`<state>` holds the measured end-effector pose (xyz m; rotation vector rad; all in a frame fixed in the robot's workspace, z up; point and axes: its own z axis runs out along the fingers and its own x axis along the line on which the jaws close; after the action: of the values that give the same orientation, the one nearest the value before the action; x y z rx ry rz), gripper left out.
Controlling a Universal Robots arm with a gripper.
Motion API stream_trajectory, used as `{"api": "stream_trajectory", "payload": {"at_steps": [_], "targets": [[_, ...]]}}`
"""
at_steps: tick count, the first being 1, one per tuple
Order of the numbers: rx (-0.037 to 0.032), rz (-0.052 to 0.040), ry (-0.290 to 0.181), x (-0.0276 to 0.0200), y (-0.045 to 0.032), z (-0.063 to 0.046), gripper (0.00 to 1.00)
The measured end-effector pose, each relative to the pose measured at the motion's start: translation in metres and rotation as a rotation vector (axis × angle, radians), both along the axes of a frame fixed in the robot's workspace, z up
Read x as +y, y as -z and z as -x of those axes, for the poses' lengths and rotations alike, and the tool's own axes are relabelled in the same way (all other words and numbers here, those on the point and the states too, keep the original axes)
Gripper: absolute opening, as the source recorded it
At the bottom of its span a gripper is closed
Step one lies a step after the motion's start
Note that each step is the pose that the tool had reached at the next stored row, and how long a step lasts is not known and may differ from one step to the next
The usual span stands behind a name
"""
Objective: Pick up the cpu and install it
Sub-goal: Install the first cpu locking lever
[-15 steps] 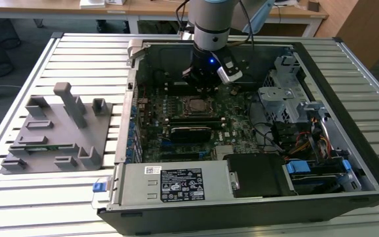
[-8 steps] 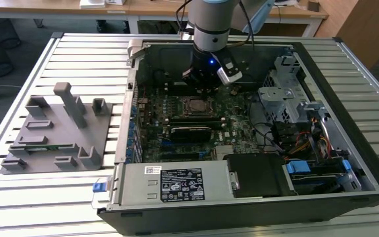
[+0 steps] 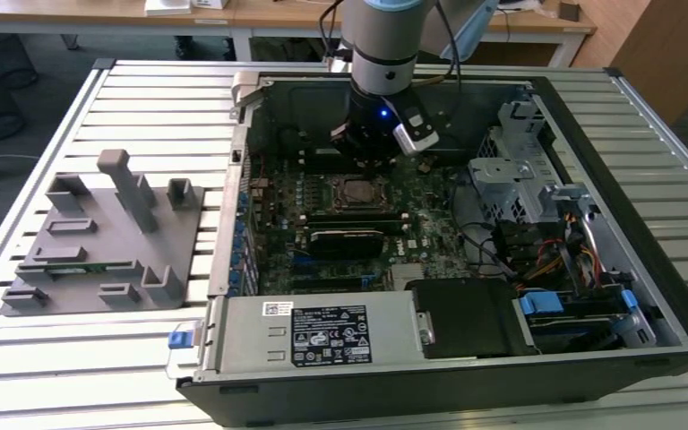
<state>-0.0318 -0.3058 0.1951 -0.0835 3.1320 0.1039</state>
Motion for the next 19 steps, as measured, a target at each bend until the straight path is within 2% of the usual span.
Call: {"api": "stream_trajectory", "payload": {"at_steps": [3, 6, 11, 19], "targets": [[-0.0005, -0.0143, 0.000, 0.0003, 0.0004, -0.0002, 0.11], [-0.0011, -0.0200, 0.000, 0.0008, -0.0012, -0.0004, 0.11], [0.0000, -0.0186, 0.000, 0.0005, -0.0085, -0.0003, 0.11], [0.0000, -0.0186, 0.000, -0.0027, -0.0086, -0.0003, 0.11]]}}
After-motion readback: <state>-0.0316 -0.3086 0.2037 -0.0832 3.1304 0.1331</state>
